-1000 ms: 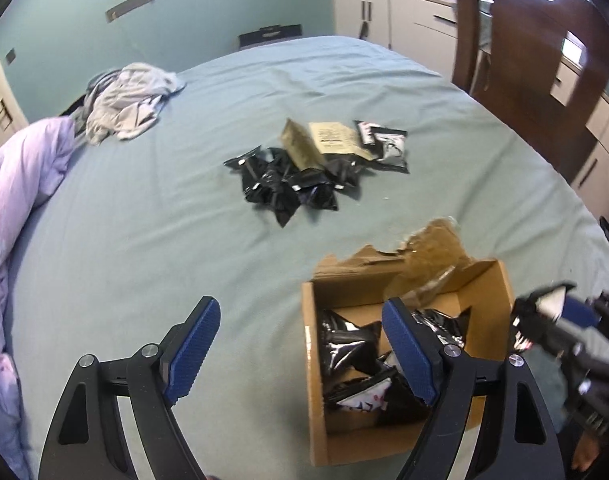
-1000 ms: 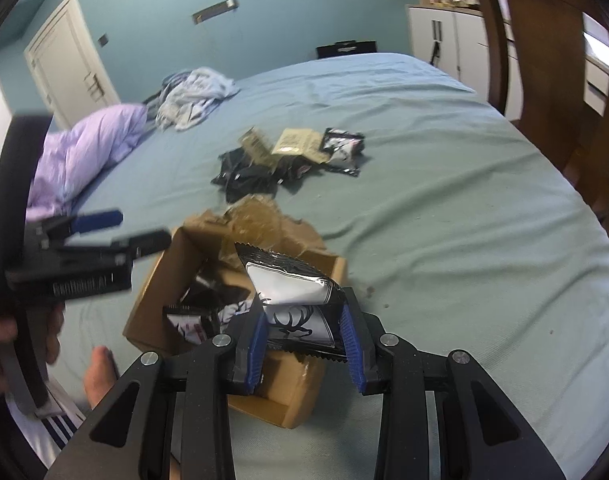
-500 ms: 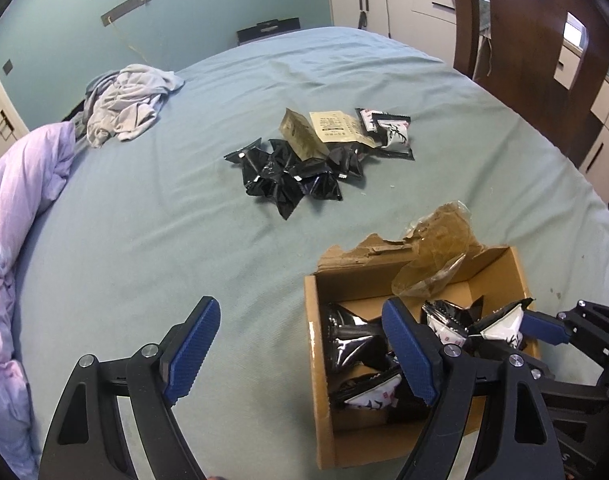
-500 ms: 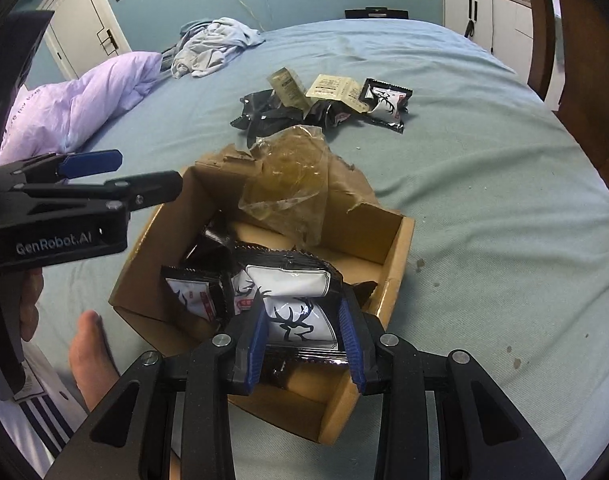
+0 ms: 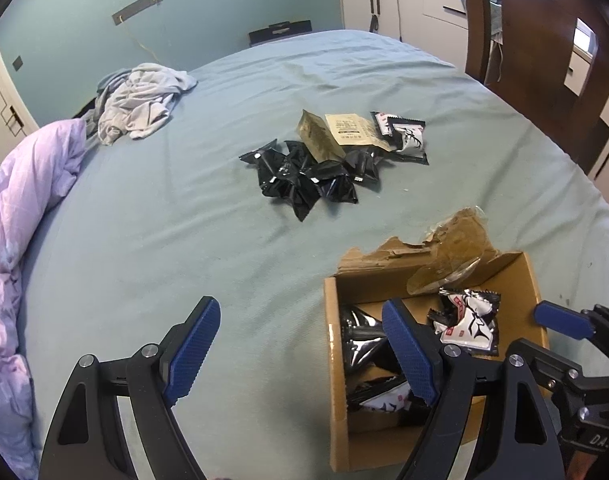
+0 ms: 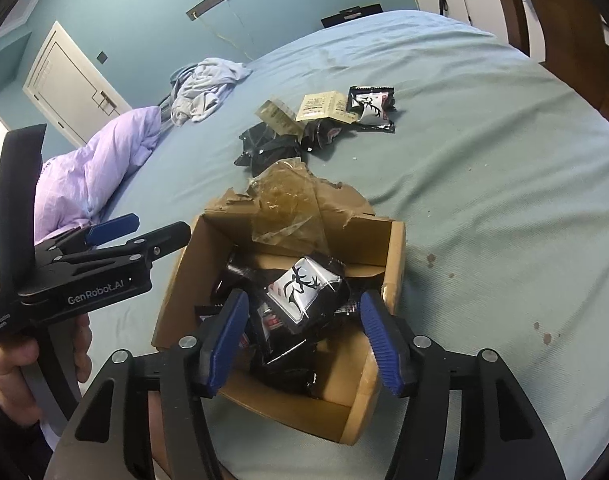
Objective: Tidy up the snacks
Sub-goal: 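Lower the white deer-print packet into the box and open the right gripper, then withdraw both open grippers from the cardboard box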
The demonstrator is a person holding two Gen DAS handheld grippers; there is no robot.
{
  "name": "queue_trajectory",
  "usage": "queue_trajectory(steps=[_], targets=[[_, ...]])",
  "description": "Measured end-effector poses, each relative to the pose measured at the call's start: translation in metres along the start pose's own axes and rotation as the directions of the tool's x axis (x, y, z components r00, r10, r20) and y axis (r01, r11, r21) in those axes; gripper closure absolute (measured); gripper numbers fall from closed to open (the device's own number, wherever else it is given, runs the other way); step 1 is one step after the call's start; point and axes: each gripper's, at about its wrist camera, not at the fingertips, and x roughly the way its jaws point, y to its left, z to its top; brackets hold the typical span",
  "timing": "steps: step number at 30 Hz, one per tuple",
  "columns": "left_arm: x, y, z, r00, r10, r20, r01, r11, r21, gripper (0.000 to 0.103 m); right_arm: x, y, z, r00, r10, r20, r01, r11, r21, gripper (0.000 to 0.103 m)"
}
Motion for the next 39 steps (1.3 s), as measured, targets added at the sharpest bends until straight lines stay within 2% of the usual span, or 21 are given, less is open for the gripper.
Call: queue_trajectory(steps=[7, 11, 17, 20, 23, 27, 30, 35, 39], targets=[[-0.01, 0.0, -0.002, 0.999, 0.031, 0.035, -0.032, 0.999, 0.027, 0.019, -0.01, 0.019, -0.005, 0.997, -0.082, -0.009, 0.081, 0.994, -0.072, 0.044], [-0.014, 0.005, -0.002, 0.999, 0.021, 0.043, -0.022, 1.0, 0.01, 0.018, -0.017, 0.025, -0.006, 0.991, -0.135, -0.001, 0.134, 0.985, -0.105, 0.044], [-0.017, 0.012, -0.001, 0.999, 0.008, 0.049, -0.007, 1.0, -0.025, 0.018, -0.038, 0.02, -0.002, 0.985, -0.17, 0.005, 0.17, 0.982, -0.084, 0.044], [-0.017, 0.016, 0.0, 0.999, -0.016, 0.044, 0.018, 0.998, -0.056, 0.018, -0.054, 0.02, 0.002, 0.971, -0.235, 0.039, 0.238, 0.963, -0.13, 0.044], [-0.017, 0.021, 0.001, 0.998, -0.043, 0.042, 0.047, 0.995, -0.088, 0.018, -0.072, 0.019, 0.008, 0.944, -0.318, 0.09, 0.328, 0.934, -0.139, 0.044], [-0.015, 0.027, 0.004, 0.997, -0.075, 0.034, 0.079, 0.988, -0.131, 0.018, -0.088, 0.018, 0.014, 0.949, -0.286, 0.131, 0.303, 0.943, -0.137, 0.044], [-0.013, 0.03, 0.006, 0.997, -0.071, 0.031, 0.075, 0.985, -0.156, 0.018, -0.089, 0.011, 0.011, 0.931, -0.316, 0.183, 0.339, 0.934, -0.112, 0.044], [-0.008, 0.031, 0.008, 0.996, -0.087, 0.007, 0.087, 0.982, -0.167, 0.018, -0.059, -0.003, 0.013, 0.944, -0.31, 0.116, 0.319, 0.946, -0.065, 0.044], [-0.007, 0.032, 0.013, 0.996, -0.086, 0.009, 0.087, 0.981, -0.176, 0.018, -0.033, -0.014, 0.026, 0.962, -0.268, 0.06, 0.272, 0.96, -0.07, 0.044]])
